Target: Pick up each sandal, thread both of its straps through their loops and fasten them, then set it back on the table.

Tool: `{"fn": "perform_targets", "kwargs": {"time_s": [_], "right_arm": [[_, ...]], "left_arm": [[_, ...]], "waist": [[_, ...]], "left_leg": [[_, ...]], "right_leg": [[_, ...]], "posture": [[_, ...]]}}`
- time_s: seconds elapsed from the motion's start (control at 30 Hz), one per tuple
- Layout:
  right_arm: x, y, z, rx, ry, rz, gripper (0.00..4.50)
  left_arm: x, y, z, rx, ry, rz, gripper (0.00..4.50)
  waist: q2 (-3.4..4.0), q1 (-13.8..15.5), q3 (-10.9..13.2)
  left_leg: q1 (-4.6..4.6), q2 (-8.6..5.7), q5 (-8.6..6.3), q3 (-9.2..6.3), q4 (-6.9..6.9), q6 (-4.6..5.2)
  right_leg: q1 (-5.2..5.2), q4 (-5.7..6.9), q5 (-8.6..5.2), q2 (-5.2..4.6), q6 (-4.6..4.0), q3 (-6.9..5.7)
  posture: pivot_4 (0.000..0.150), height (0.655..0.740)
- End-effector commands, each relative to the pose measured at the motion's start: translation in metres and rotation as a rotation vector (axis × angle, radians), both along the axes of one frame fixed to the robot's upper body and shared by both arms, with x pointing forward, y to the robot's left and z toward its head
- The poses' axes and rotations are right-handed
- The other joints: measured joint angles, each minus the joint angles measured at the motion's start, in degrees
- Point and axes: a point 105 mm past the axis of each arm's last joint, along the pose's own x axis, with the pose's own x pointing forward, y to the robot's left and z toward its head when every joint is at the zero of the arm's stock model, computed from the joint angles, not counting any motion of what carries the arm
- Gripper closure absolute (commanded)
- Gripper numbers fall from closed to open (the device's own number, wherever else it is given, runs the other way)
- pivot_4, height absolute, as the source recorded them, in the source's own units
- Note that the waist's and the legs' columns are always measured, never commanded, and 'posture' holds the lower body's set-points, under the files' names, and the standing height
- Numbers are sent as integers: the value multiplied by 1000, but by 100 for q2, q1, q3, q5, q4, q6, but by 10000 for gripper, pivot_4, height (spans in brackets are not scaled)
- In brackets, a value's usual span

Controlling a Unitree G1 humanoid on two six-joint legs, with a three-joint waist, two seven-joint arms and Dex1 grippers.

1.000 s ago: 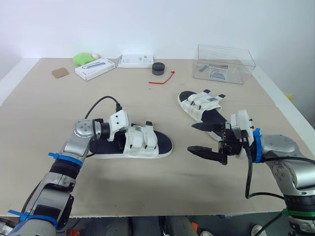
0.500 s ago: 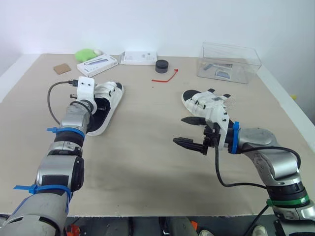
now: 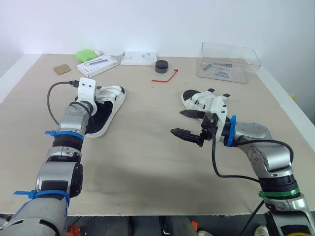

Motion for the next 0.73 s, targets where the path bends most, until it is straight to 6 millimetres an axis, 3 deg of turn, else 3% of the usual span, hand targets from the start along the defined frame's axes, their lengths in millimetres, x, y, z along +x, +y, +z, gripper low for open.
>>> {"fn": "perform_targets", "kwargs": {"time_s": [0.03,0.17,0.27,0.4,0.5,0.6,0.73], "right_arm": [[3,-7,19,39,-52,-11,0],[3,-21,13,19,-57,-44,0],[-4,-35,2,-41,-81,-57,0],[-25,-53,-21,-129,-75,-31,0],[-36,-62,-31,-114,-28,-29,0],[-41,-70,-35,-122,-9,-44,0],[-41,-74,-33,-108,-8,-64,0]], "left_arm": [[-4,-2,21,-9,-66,-27,980],[-34,-20,46,-159,-167,-272,980],[-69,-24,52,-157,-212,-438,980],[-128,-43,37,-90,-144,-741,980],[-155,-39,11,54,-18,-856,980],[-175,-30,0,129,62,-929,980],[-187,-22,-7,188,92,-968,980]], "waist": [[0,-1,0],[0,-7,0],[0,-14,0],[4,-14,-3],[11,-10,-4],[16,-16,1],[20,-14,2]], "left_leg": [[0,0,0,-1,1,0],[-1,1,0,-1,0,0],[-10,4,-1,-1,-2,0],[-10,4,-1,-2,-1,-1],[18,3,1,-1,-1,0],[53,3,21,6,-1,17],[94,10,48,8,-2,24]], "right_leg": [[0,1,0,-6,0,-1],[-2,2,0,-14,0,-1],[-11,3,-1,-15,-2,2],[-11,-1,-2,-19,-3,0],[20,-2,-4,-20,-5,-1],[52,-6,-12,-2,0,-1],[83,-6,-29,13,8,3]], "posture": [[1500,7400],[1500,7400],[1500,7400],[1500,7400],[1500,7400],[1500,7400],[1500,7400]]}}
